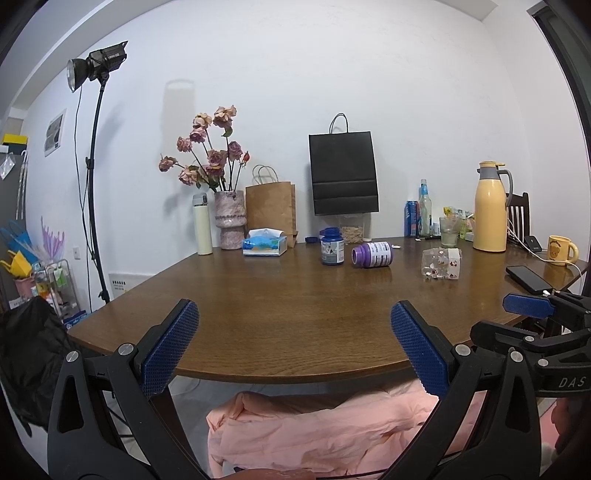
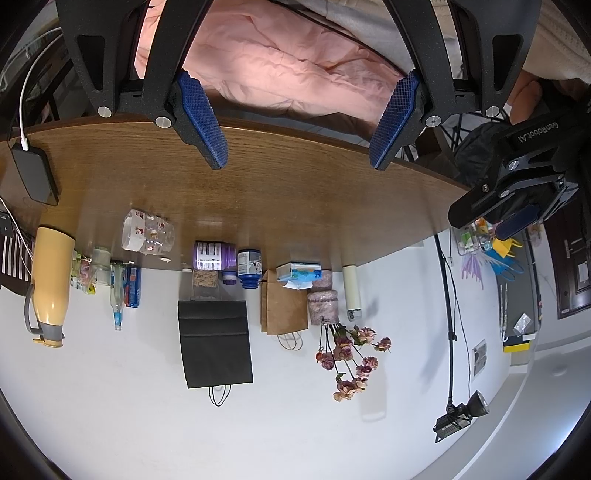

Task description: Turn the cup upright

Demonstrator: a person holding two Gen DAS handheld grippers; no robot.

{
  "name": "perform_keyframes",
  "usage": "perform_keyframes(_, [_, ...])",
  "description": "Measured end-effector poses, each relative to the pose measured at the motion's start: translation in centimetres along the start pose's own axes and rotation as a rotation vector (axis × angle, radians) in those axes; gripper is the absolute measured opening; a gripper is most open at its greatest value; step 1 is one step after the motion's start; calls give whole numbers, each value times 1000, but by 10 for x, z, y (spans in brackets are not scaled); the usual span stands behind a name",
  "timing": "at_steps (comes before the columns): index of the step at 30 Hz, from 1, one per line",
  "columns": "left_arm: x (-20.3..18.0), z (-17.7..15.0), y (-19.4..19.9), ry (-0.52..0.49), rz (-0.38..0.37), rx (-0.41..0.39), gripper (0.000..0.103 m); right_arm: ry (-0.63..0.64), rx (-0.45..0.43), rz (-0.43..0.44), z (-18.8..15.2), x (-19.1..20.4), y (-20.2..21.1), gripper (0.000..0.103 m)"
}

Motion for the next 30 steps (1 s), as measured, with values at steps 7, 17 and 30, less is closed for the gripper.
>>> perform_keyframes(7, [-1, -1, 0, 1, 1, 0, 103, 0, -1, -1, 1, -1, 1, 84])
perform_keyframes(17, [-1, -2, 0, 3, 2, 1, 103, 1, 0, 0, 2, 1, 1, 84])
perform_keyframes(30, [-17, 14, -70, -110, -35, -44, 103, -14, 48, -81, 23, -35, -64, 84])
Point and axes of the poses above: each gripper's, at about its wrist camera, not at the fingertips, and y roughly against the way its jaws point, x to its left, z to its top, the point moved 10 cm from there along -y, roughly the way its jaws point, and after that the axes turned 9 degrees about -x, right-handed, at the moved point
